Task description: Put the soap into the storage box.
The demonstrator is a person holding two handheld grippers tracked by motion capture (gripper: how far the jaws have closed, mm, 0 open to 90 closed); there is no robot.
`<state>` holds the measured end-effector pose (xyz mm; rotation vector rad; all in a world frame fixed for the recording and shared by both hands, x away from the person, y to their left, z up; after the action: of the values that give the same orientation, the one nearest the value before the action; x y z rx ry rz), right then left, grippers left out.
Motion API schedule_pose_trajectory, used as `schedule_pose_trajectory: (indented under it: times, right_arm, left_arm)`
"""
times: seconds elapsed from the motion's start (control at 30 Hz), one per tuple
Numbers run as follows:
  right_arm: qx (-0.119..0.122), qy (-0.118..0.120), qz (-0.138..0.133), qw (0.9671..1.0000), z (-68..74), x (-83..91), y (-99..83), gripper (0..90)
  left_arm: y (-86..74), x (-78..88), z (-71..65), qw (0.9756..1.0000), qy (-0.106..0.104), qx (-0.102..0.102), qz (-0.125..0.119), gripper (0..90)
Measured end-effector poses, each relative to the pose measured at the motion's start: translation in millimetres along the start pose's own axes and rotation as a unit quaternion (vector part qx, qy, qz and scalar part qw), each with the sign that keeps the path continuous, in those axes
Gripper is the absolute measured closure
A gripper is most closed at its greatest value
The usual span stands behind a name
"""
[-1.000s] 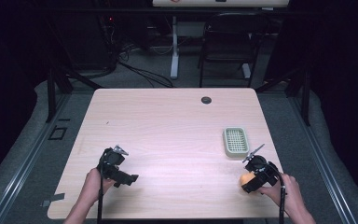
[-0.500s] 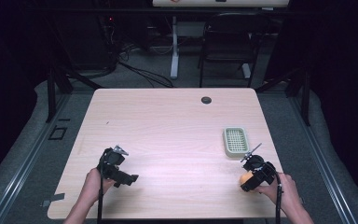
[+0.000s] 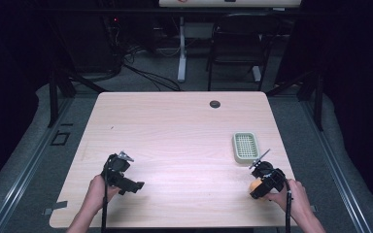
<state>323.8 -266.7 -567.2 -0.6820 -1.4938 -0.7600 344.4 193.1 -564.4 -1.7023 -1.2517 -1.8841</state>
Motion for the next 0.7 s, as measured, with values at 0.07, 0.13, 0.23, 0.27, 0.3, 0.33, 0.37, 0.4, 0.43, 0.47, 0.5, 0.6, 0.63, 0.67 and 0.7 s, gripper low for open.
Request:
schedule_pose_trajectory:
  times: [0.07, 0.13, 0.23, 0.27, 0.3, 0.33, 0.37, 0.4, 0.43, 0.47, 0.5, 0.6, 0.63, 0.67, 0.7]
  right_arm:
    - [-0.002, 0.003, -0.003, 1.0, 0.1, -1.2, 0.0, 25.9]
    - [-0.001, 0.004, 0.001, 1.0, 0.0, -1.0, 0.1, 25.9]
    - [-0.01, 0.008, 0.002, 0.9999, 0.9, -3.4, 2.7, 26.2]
    - [-0.01, 0.008, 0.002, 0.9999, 0.9, -3.4, 2.7, 26.2]
    - [-0.002, 0.004, 0.018, 0.9998, 0.0, -1.8, 3.7, 26.3]
    - [-0.018, 0.011, 0.001, 0.9998, 1.7, -4.7, 4.0, 26.4]
    - [-0.004, 0.006, 0.022, 0.9997, -0.1, -1.8, 4.4, 26.4]
    - [-0.004, 0.006, 0.022, 0.9997, -0.1, -1.8, 4.4, 26.4]
    - [-0.006, 0.007, 0.021, 0.9997, 0.1, -1.9, 4.5, 26.4]
    - [-0.007, 0.007, 0.021, 0.9997, 0.1, -2.0, 4.5, 26.4]
    - [-0.008, 0.006, 0.021, 0.9997, 0.1, -1.9, 4.5, 26.5]
    - [-0.014, 0.008, 0.011, 0.9998, 0.7, -3.0, 4.1, 26.5]
    - [-0.008, 0.009, 0.02, 0.9997, 0.0, -1.6, 4.2, 26.5]
    - [0.001, 0.006, 0.031, 0.9995, -1.3, 0.1, 4.4, 26.5]
    - [0.001, 0.006, 0.031, 0.9995, -1.3, 0.1, 4.4, 26.5]
  left_arm:
    - [0.0, 0.0, -0.2, 1.0, 0.0, 0.0, 0.0, 0.0]
    - [0.1, -0.1, -0.2, 1.0, 0.0, 0.0, 0.0, 0.0]
    - [0.1, 0.1, -0.2, 1.0, 0.0, 0.0, 0.001, 0.0]
    - [0.1, 0.1, -0.2, 1.0, 0.0, 0.0, 0.001, 0.0]
    - [-0.1, 0.0, -0.1, 1.0, 0.0, 0.0, 0.0, 0.0]
    - [-0.3, -0.1, 0.4, 1.0, 0.0, 0.001, 0.0, 0.0]
    - [-0.3, -0.2, 0.5, 1.0, 0.0, 0.001, 0.0, 0.0]
    - [-0.3, -0.2, 0.5, 1.0, 0.0, 0.001, 0.0, 0.0]
    - [-0.2, -0.3, 0.2, 1.0, 0.0, 0.0, 0.0, 0.0]
    - [-0.1, -0.3, 0.0, 1.0, -0.001, 0.0, 0.0, 0.0]
    - [-0.1, -0.2, 0.0, 1.0, -0.001, 0.0, 0.001, 0.0]
    - [-0.1, -0.2, 0.1, 1.0, 0.0, 0.0, 0.0, 0.0]
    - [-0.1, -0.2, 0.2, 1.0, 0.0, 0.0, 0.0, 0.0]
    - [-0.2, -0.2, 0.2, 1.0, 0.0, 0.0, 0.0, 0.0]
    - [-0.2, -0.2, 0.2, 1.0, 0.0, 0.0, 0.0, 0.0]
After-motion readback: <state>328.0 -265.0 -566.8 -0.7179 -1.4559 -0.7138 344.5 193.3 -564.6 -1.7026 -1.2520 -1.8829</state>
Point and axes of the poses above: each handheld gripper's, and its own axes: x roughly backward along the jaws, y roughly out of its top, z roughly to its left, the point moved 3 cm from there along -x, roughly forward along the jaws, and after that the axes turned 4 degrees about z, right-handed, at the moved point
